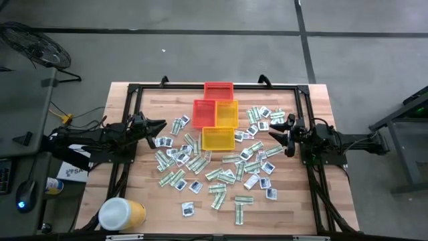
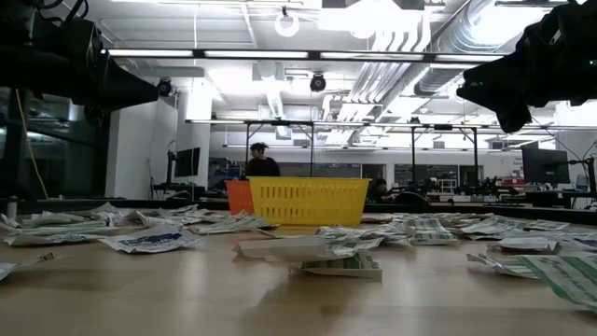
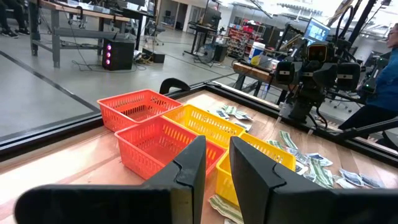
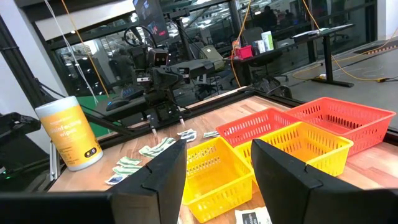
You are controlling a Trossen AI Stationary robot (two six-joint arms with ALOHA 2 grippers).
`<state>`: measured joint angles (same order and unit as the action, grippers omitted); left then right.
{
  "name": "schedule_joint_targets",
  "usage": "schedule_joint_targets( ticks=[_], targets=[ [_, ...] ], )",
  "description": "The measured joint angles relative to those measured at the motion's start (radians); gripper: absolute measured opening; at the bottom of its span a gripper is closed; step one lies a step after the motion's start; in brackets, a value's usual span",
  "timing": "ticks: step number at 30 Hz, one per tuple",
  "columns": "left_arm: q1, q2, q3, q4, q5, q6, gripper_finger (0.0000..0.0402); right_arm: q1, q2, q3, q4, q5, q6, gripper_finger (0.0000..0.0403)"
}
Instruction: Pick & Place First Aid Supplies
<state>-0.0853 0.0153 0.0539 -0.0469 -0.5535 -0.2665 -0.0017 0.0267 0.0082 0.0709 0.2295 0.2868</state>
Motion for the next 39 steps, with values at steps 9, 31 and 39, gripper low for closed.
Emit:
schedule_joint_targets(
  ticks=[9,31,39],
  targets=[
    [0.000,0.000,0.000,0.000,0.000,0.000,0.0073,0.000,0.000,0.000,0.000,0.000,0.012,0.0174],
    [0.000,0.000,0.000,0.000,0.000,0.000,0.0073,0.002,0.296,0.337,-0.582,-0.008,0.534,0.0174],
    [0.000,0.000,0.000,0.000,0.000,0.000,0.0073,0.007,0.535,0.452,-0.630,-0.193,0.765,0.0174]
  ],
)
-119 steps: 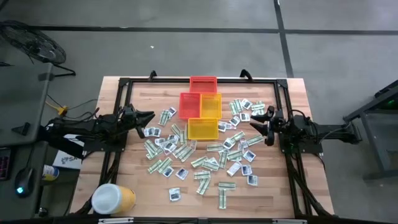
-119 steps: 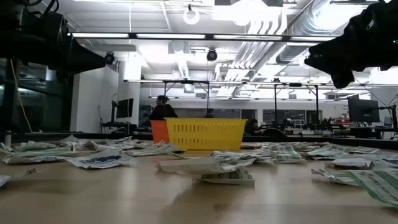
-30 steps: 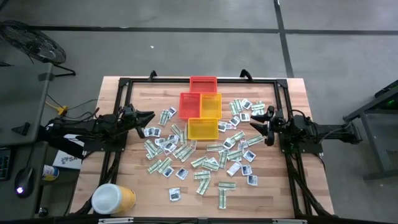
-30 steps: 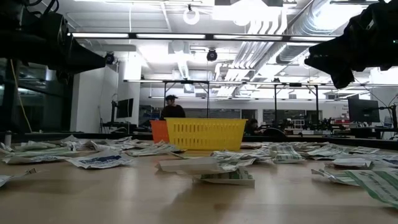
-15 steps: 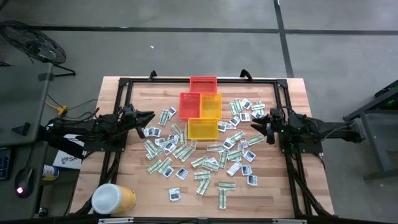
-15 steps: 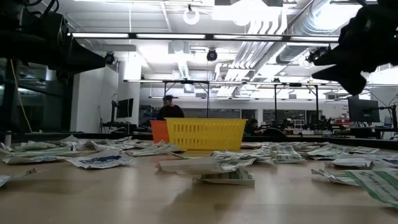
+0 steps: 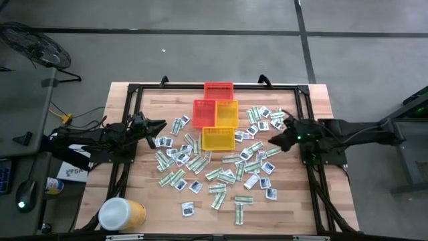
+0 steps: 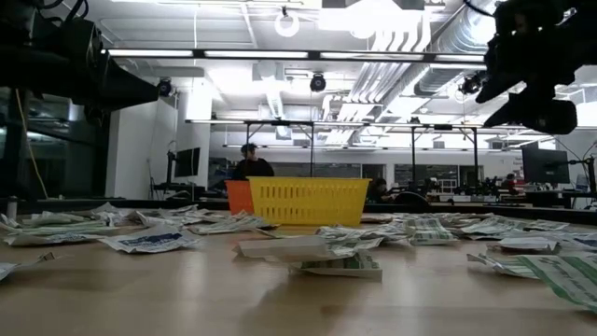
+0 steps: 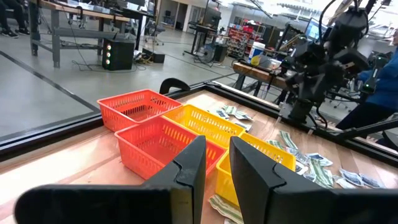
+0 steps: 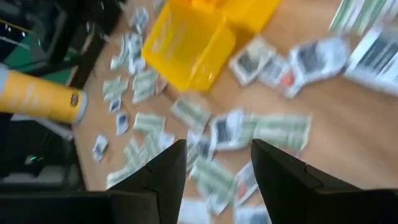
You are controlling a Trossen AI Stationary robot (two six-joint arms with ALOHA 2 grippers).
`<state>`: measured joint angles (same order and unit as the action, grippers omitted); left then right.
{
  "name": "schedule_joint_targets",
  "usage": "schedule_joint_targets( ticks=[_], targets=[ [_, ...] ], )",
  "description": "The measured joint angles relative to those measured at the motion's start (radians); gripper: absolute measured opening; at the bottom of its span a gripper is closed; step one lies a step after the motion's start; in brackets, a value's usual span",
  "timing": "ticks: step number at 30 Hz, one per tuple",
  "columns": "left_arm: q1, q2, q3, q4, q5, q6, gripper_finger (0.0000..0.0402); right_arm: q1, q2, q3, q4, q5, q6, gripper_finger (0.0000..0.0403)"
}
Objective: Pick & Place First Aid Supplies
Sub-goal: Put the alcohol pad into the top orange bin
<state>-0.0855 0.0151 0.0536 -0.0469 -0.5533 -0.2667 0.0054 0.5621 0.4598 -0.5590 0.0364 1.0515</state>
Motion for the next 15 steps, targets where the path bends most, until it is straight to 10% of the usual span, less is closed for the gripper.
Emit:
schedule_joint_targets(
  ticks=[15],
  targets=[
    [0.000,0.000,0.000,0.000,0.000,0.000,0.0073,0.258,0.209,0.009,-0.063,-0.106,0.357,0.0174]
  ],
)
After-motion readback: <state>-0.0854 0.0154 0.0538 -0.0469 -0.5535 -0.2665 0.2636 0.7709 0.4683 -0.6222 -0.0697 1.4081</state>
